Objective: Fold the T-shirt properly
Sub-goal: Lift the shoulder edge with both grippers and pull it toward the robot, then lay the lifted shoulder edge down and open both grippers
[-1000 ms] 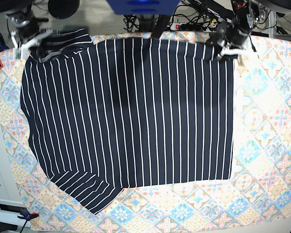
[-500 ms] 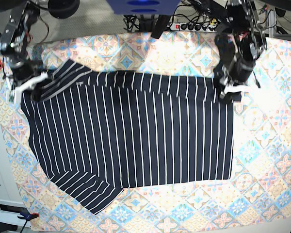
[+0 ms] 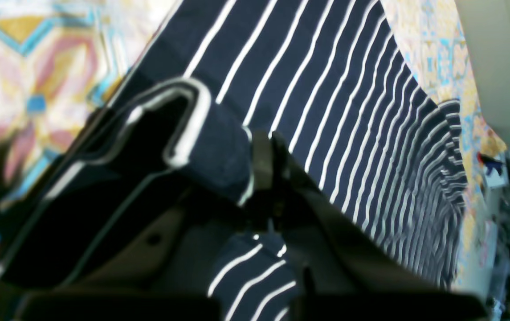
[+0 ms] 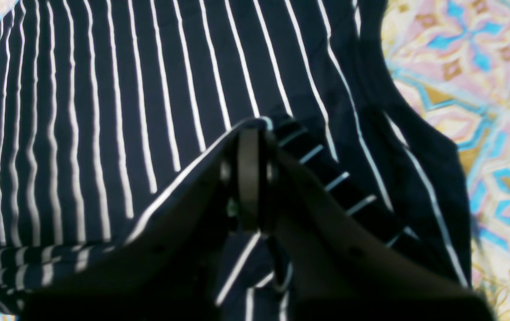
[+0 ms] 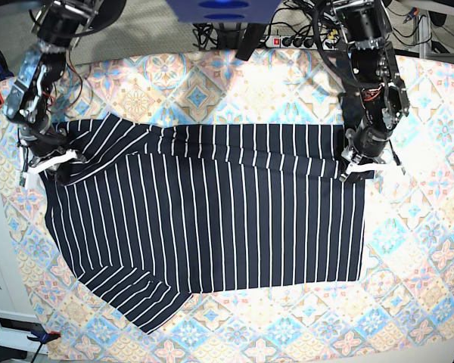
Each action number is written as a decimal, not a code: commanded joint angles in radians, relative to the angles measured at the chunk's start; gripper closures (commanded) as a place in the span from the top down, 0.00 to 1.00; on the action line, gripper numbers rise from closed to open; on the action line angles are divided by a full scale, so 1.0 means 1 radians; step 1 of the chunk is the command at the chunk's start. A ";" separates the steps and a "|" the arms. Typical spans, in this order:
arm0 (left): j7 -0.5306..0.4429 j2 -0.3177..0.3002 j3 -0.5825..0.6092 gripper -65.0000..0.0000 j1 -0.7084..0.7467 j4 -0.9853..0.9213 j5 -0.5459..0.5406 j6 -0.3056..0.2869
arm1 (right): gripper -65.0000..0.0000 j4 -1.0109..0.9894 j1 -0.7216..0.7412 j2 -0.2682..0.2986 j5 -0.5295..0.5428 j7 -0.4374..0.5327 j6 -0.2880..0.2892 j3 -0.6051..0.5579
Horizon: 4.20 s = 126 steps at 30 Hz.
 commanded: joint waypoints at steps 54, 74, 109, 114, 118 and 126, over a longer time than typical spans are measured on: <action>-0.021 0.017 -0.006 0.48 0.253 0.115 -0.143 -0.001 | 0.32 0.150 -0.217 0.041 -0.129 0.118 0.004 0.010; -0.021 0.018 -0.043 0.44 0.236 0.006 -0.224 0.001 | 0.32 0.148 -0.217 0.039 -0.129 0.117 0.004 0.008; -0.019 0.018 -0.035 0.00 0.129 -0.046 -0.220 0.001 | 0.50 -0.114 -0.131 -0.010 0.230 -0.078 0.004 0.221; -0.019 0.018 -0.035 0.00 0.140 -0.046 -0.220 0.001 | 0.50 -0.186 -0.080 -0.008 0.246 -0.078 0.004 0.221; -0.019 0.018 -0.035 0.00 0.143 -0.046 -0.220 0.001 | 0.50 -0.252 -0.033 -0.008 0.246 -0.078 0.004 0.221; -0.019 0.018 -0.035 0.00 0.143 -0.046 -0.217 0.001 | 0.50 -0.375 0.048 -0.001 0.246 -0.070 0.004 0.221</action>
